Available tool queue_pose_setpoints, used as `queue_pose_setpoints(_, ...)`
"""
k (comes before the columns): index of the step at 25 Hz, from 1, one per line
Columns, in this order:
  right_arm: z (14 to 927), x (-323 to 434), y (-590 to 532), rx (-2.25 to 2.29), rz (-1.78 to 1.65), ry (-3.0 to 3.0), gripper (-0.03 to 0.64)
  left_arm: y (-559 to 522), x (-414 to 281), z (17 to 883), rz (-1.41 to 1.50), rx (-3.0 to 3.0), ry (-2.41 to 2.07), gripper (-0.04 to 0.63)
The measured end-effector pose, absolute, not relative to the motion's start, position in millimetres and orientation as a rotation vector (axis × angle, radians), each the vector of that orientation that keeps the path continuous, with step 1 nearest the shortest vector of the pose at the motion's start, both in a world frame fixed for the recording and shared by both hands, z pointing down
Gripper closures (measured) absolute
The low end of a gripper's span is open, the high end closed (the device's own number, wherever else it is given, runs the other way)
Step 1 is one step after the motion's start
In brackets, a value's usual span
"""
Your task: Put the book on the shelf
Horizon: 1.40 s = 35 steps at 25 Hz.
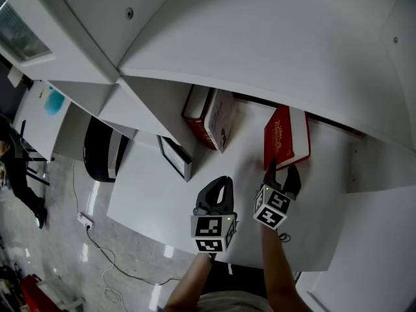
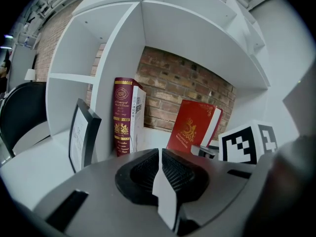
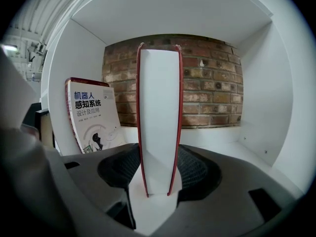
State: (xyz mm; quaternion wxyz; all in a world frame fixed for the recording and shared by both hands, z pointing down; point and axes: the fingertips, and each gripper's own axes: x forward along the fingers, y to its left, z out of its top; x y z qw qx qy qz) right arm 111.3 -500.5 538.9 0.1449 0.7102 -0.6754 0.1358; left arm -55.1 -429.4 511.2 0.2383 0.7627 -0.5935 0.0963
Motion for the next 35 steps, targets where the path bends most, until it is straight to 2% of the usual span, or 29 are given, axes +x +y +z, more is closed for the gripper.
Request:
queue_pose_setpoints(27,537.6,102.4,-529.3,2.127,0.412,-1.936,0.371,-440.8,-58.2,518.3,0.272,2.083,-1.617,0.563)
queue_pose_setpoints(30,529.4,103.3,-527.0,2.123,0.376,-1.984,0.333,-440.9,-54.5,517.1,0.27,2.089,-1.615,0.563)
queue_pose_setpoints(35,522.3,108.4,-515.6,2.125,0.366,-1.992,0.331,-439.4,-47.9,514.1,0.271,2.101,-1.611,0.563)
